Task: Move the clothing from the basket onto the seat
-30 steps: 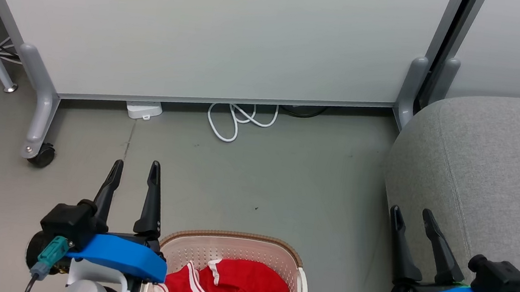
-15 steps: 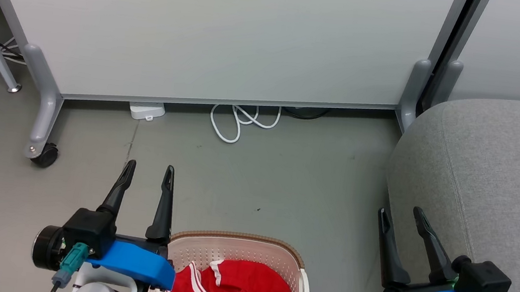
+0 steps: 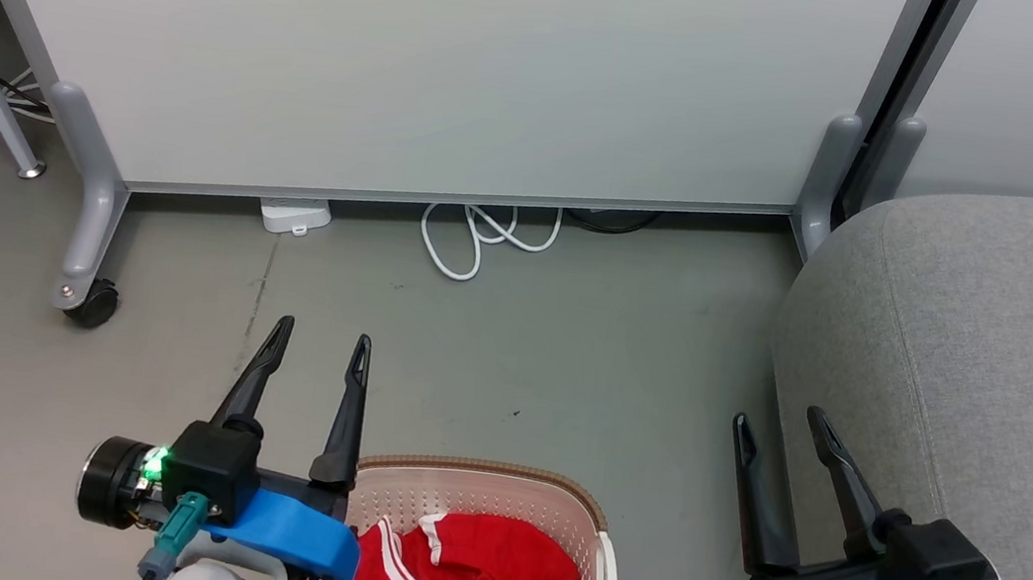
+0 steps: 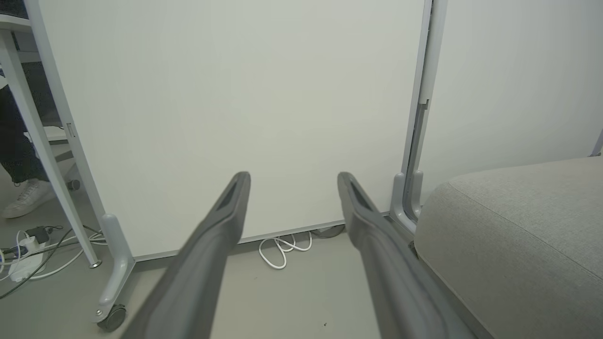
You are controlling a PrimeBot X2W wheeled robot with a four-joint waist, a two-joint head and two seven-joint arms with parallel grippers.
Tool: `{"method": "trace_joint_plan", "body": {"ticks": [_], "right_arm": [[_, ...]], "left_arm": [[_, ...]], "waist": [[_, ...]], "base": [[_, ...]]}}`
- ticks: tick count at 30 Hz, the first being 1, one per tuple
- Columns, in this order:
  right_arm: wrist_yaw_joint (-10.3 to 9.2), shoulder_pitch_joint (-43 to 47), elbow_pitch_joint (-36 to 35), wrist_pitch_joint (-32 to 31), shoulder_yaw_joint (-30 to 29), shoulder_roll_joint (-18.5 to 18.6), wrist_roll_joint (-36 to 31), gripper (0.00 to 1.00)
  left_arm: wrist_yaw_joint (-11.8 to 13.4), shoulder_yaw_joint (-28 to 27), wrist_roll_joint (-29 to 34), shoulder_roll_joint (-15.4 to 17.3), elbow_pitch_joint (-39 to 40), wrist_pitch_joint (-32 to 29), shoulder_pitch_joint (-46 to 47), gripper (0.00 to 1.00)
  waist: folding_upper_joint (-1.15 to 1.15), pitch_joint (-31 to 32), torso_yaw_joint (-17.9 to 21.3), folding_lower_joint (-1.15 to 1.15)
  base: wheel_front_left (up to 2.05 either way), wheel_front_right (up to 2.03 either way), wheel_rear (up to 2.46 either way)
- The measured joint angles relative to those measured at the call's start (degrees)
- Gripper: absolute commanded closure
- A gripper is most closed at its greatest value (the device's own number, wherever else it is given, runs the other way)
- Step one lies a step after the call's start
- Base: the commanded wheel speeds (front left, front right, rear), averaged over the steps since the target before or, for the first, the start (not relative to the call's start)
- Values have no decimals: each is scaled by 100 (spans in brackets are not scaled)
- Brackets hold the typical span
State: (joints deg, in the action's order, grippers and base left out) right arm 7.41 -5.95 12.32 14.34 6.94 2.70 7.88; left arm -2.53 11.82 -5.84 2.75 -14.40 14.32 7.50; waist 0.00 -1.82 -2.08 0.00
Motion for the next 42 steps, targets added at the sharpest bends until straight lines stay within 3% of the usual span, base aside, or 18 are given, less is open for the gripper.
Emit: {"method": "trace_joint_plan", "body": {"ticks": [21,33,42], "right_arm": [[1,-5,32,69,34,2,-246,0],[1,-247,-73,70,-114,3,-303,0],[1,-649,-242,70,-182,7,-454,0]], "left_arm": [[-5,63,196,4,-66,67,46,0],[-346,374,433,75,-604,68,657,0],[-458,870,509,240,-1368,75,1332,0]], "waist": [[0,-33,-25,0],[0,-343,39,0],[0,-901,287,0]], "base": [[0,0,0],[0,0,0],[0,0,0]]}}
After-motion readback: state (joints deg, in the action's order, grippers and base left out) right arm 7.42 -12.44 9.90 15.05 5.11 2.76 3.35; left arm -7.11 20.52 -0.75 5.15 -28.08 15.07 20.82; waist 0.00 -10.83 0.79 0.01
